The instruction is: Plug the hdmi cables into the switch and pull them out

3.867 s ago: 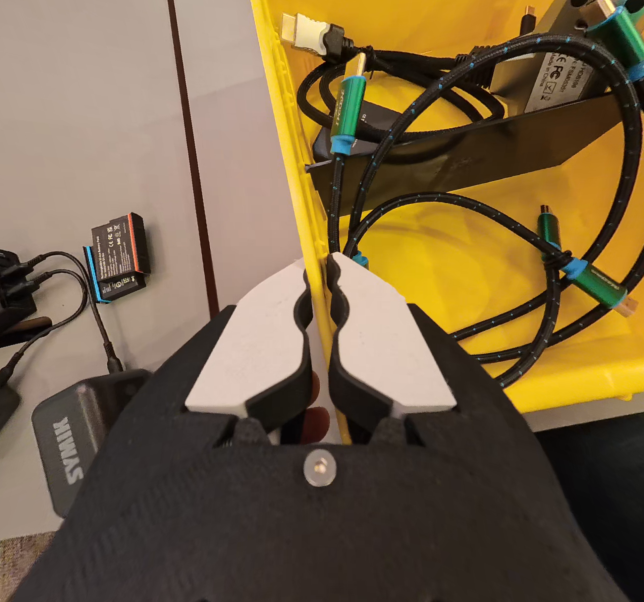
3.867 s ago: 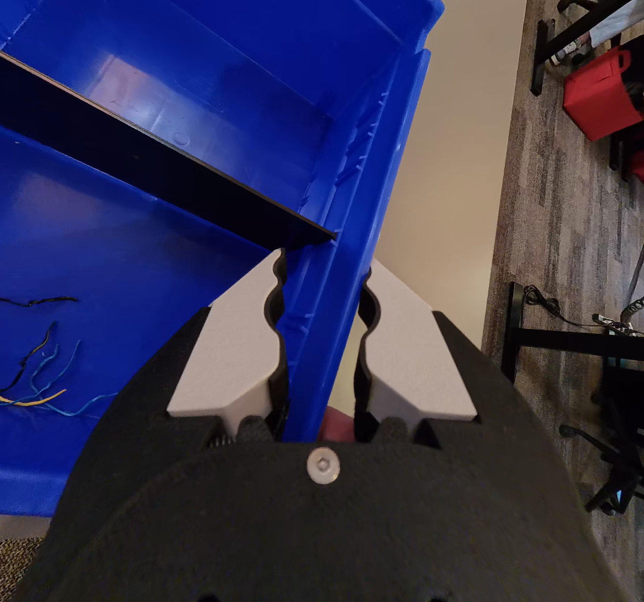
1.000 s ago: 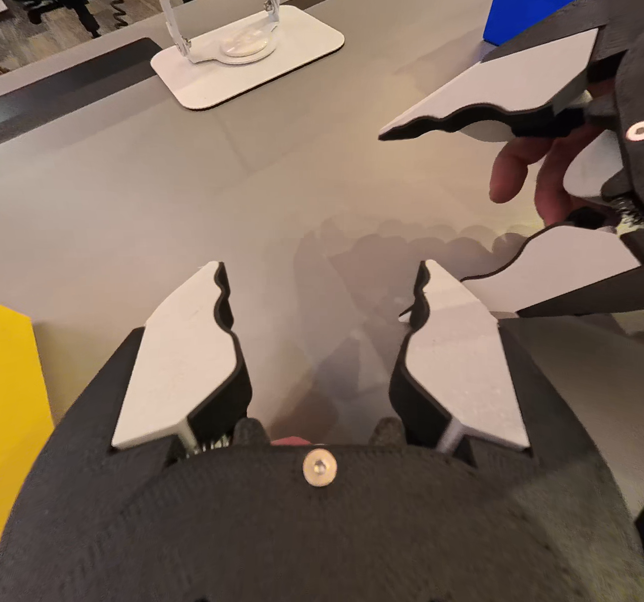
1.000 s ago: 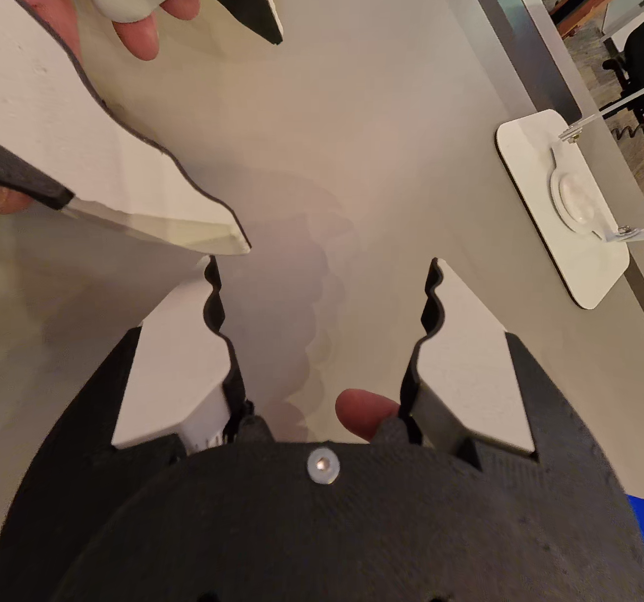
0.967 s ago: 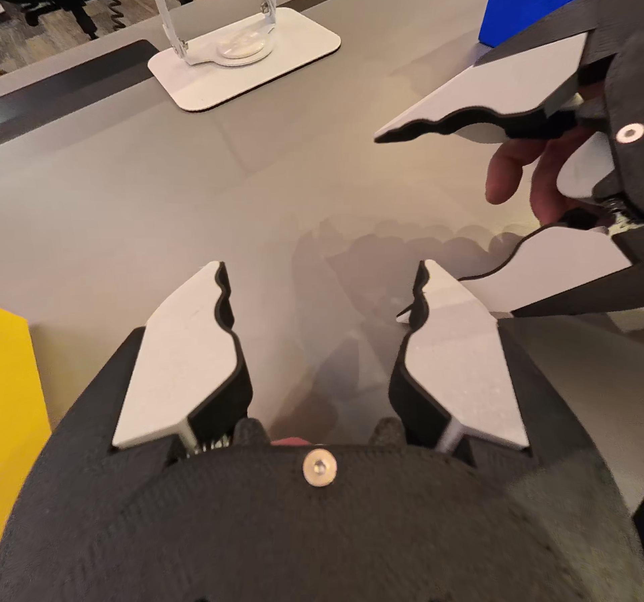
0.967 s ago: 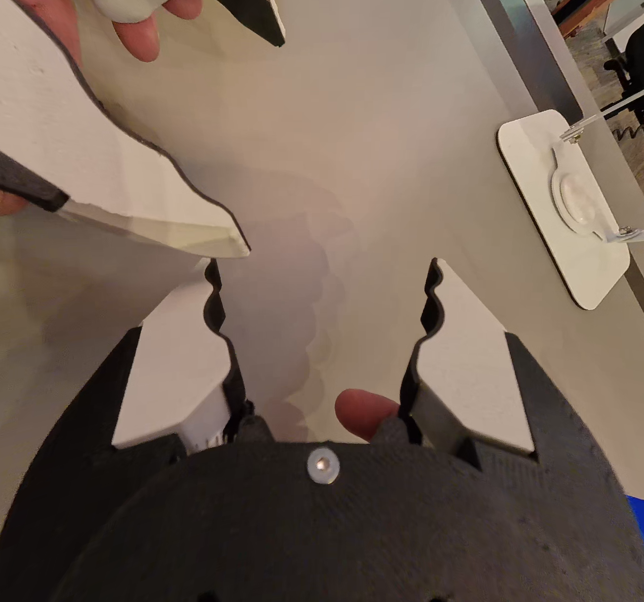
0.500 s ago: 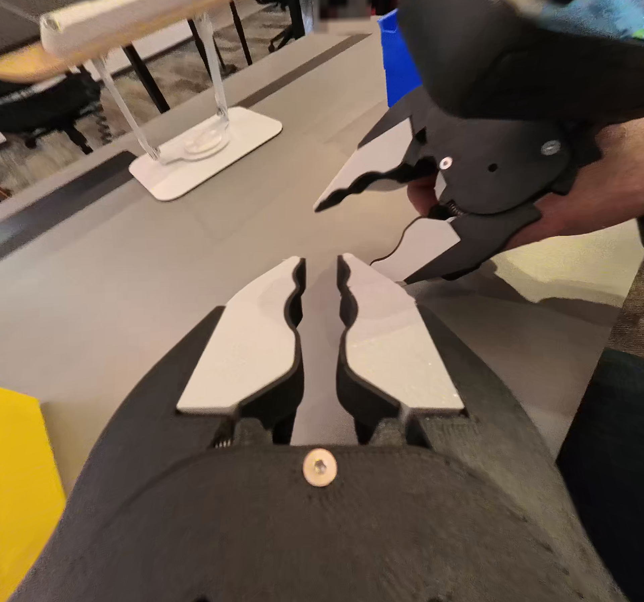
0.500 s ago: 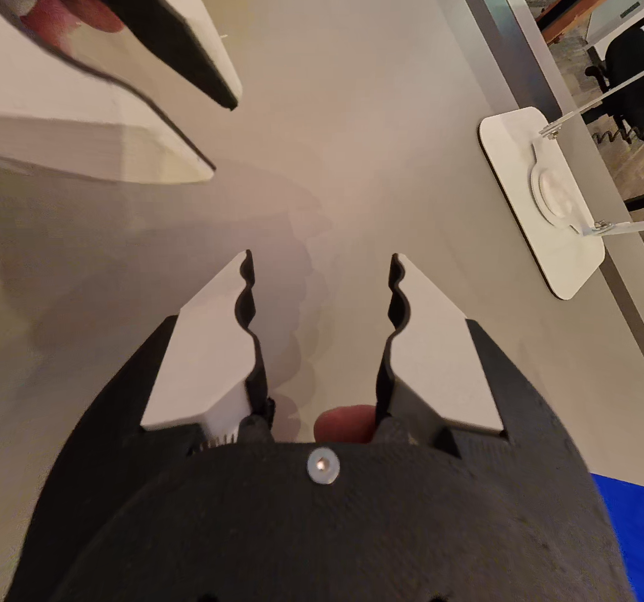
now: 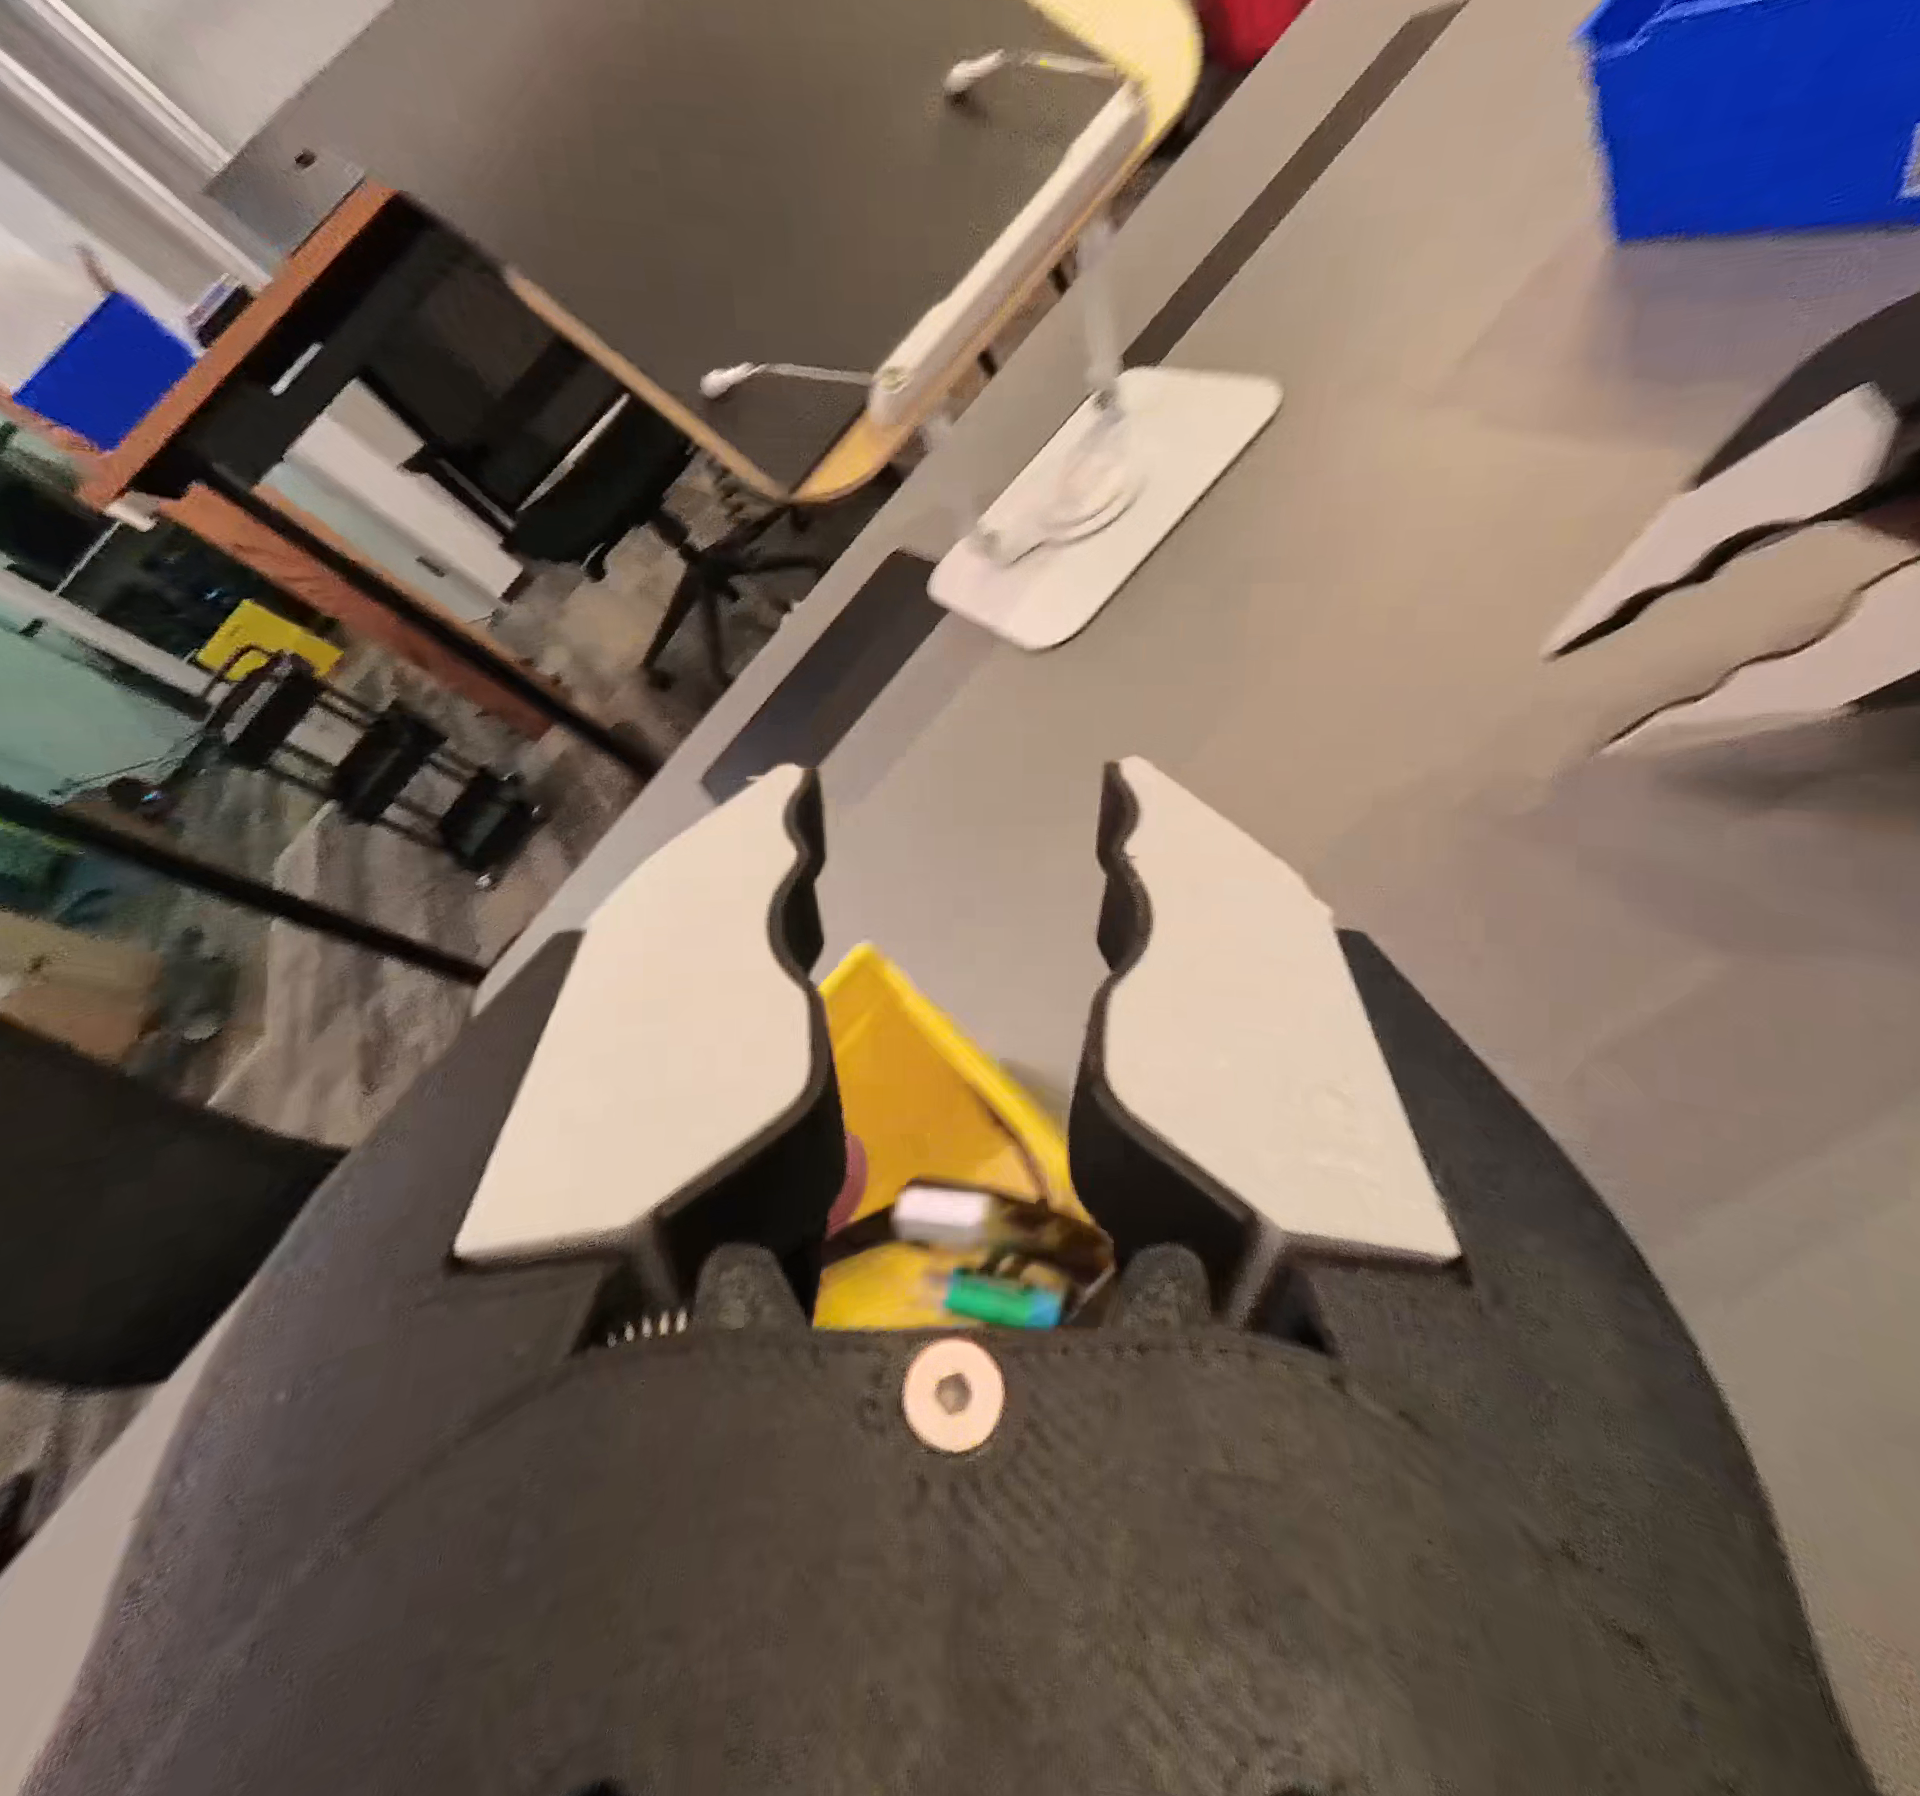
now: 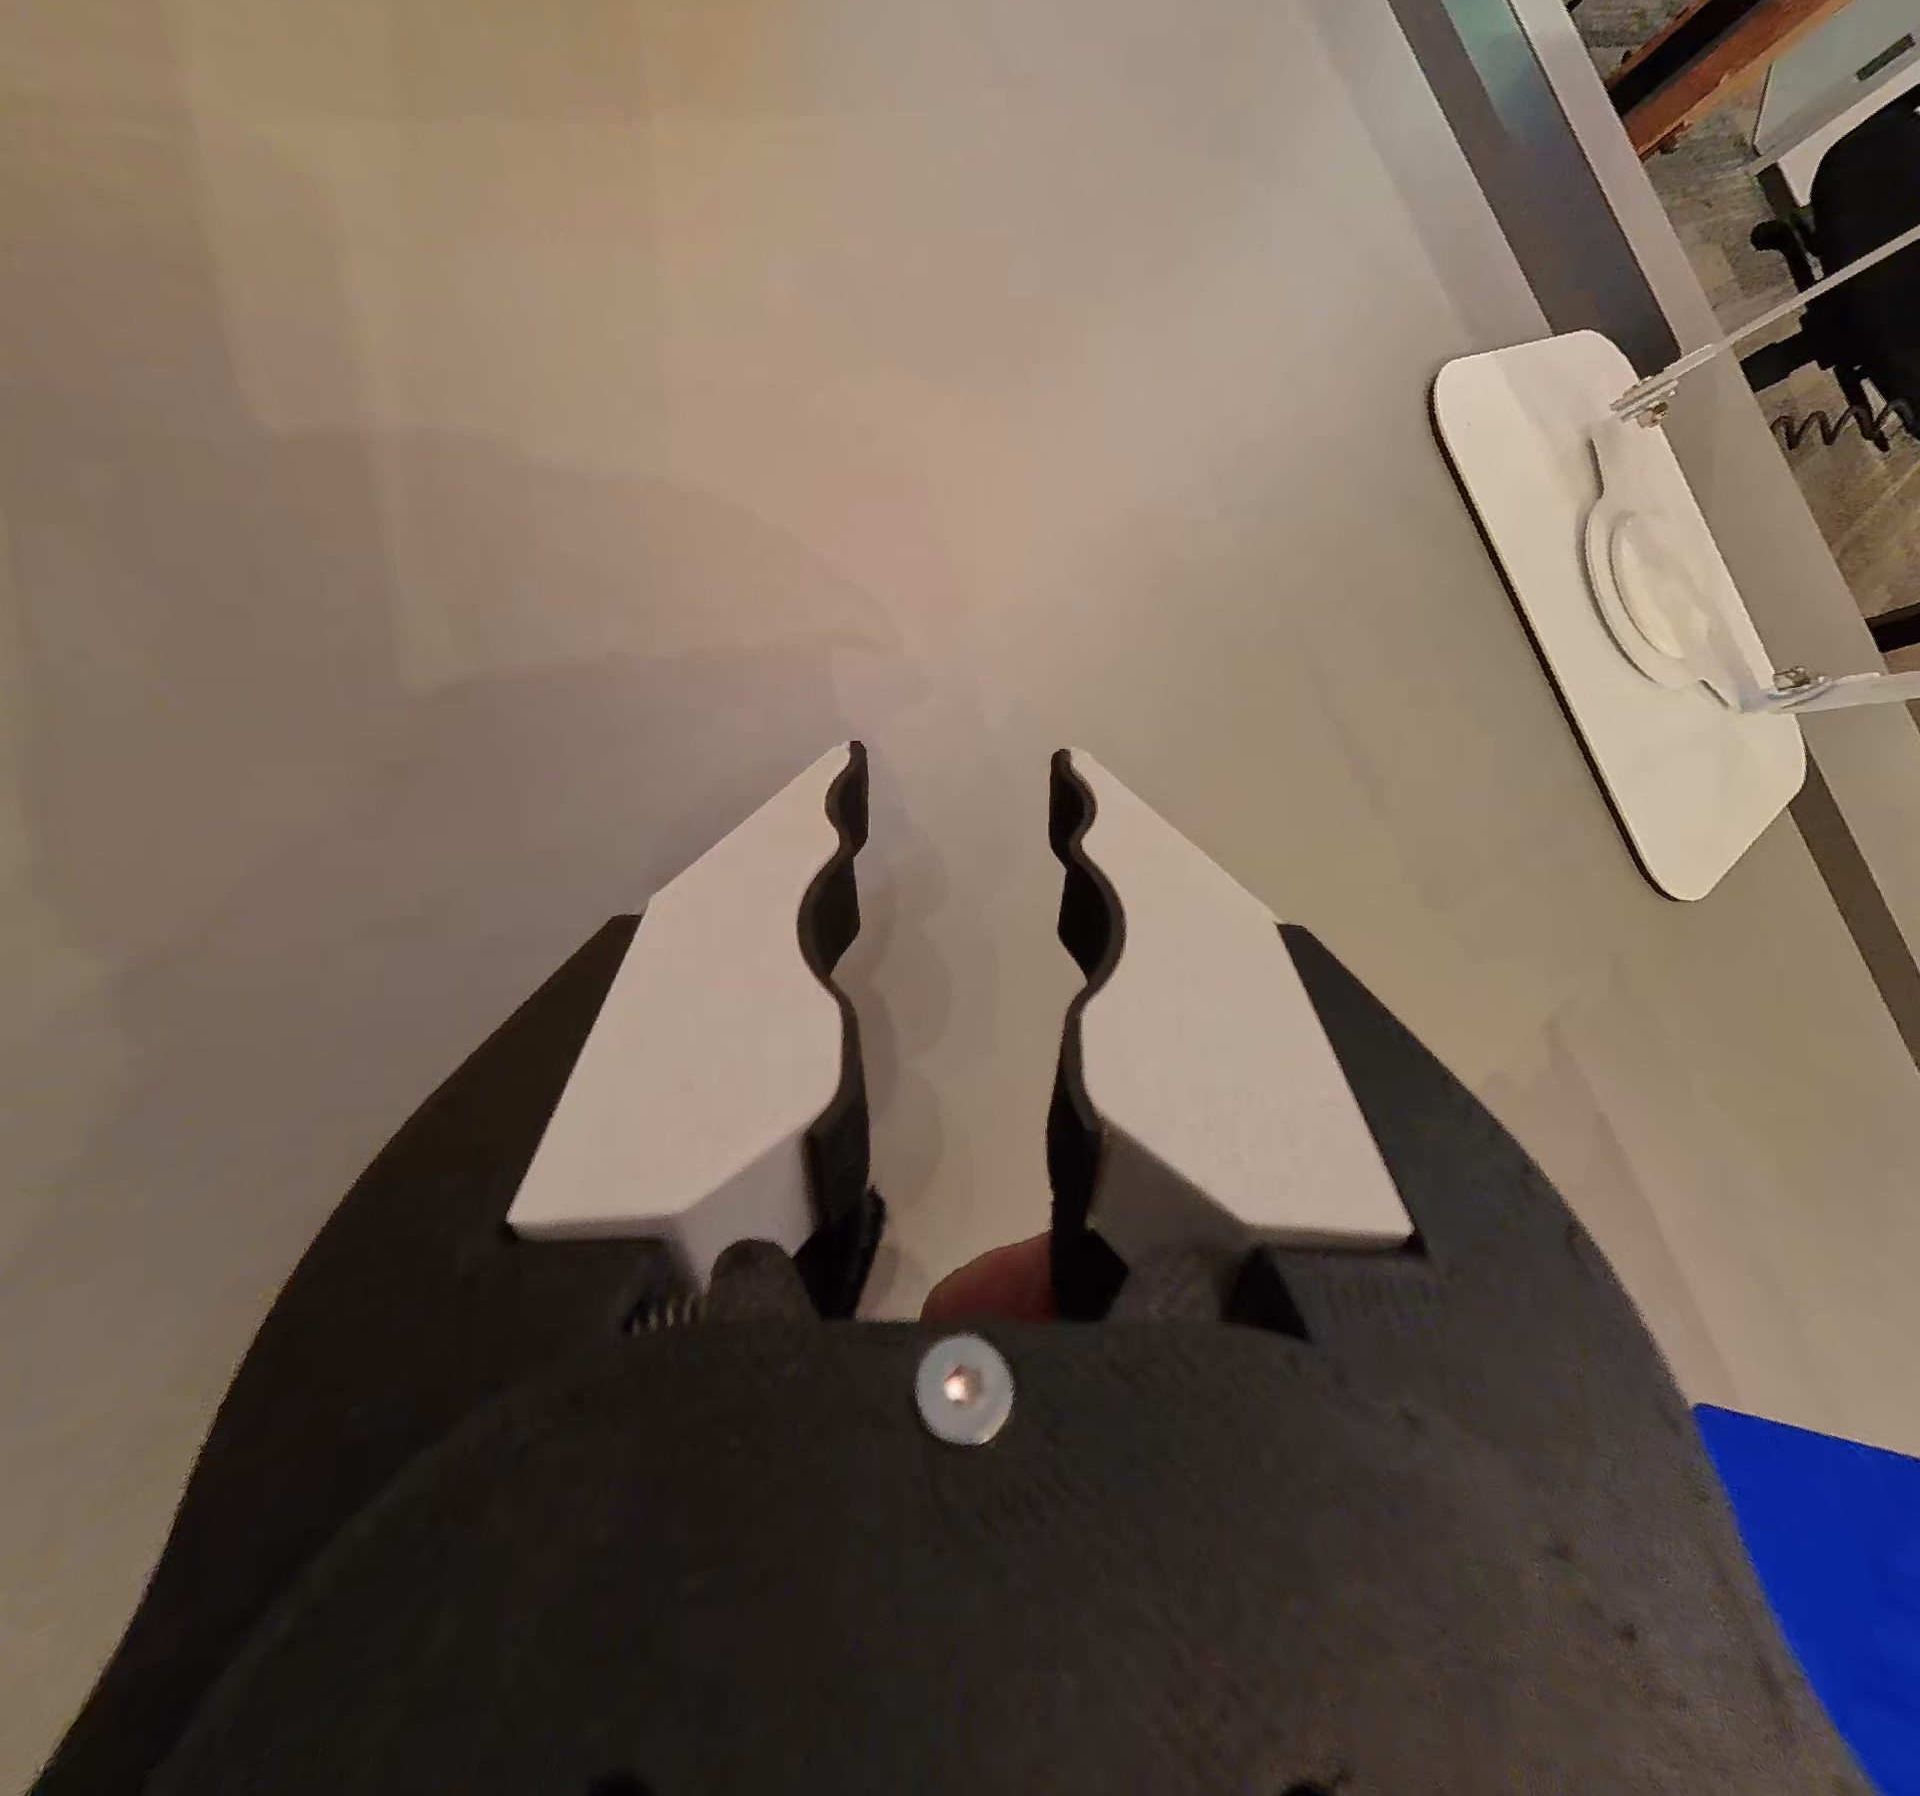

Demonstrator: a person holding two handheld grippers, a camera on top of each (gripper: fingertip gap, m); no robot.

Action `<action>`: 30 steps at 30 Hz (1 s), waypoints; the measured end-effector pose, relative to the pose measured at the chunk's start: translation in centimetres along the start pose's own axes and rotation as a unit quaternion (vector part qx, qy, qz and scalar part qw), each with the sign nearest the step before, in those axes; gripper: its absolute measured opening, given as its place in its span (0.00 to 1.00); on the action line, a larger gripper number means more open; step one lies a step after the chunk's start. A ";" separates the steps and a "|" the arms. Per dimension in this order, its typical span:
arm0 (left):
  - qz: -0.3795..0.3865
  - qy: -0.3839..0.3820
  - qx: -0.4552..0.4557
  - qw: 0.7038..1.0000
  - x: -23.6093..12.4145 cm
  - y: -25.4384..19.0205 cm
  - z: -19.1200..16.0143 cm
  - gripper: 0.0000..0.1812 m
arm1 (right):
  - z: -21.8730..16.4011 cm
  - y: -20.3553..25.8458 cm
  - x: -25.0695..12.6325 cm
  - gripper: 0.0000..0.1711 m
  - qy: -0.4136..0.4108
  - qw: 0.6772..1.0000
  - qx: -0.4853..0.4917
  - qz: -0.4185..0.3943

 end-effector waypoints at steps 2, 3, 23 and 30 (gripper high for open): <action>-0.009 0.030 0.000 1.000 -0.2 2.2 -1.7 0.28 | 0.0 -0.1 0.0 0.19 0.000 1.000 0.001 0.000; -0.030 0.053 -0.005 0.998 -0.1 2.7 -2.9 0.29 | -0.1 0.0 0.0 0.19 0.001 1.000 0.001 0.000; -0.204 0.267 -0.044 0.941 6.6 0.6 -16.6 0.35 | -0.4 0.8 0.6 0.19 0.013 1.000 -0.011 0.018; -0.223 0.245 -0.036 0.943 7.0 -0.1 -16.2 0.27 | -0.4 0.7 0.5 0.19 0.012 1.000 -0.009 0.019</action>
Point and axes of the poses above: each gripper's, where its closed fingertips meet, x out along the fingers, z out of its top, y = z × x across the jaws, the point moved 2 cm from there along -x, back along the fingers, and after that the axes turned 11 degrees about y, right-handed, at the moved point
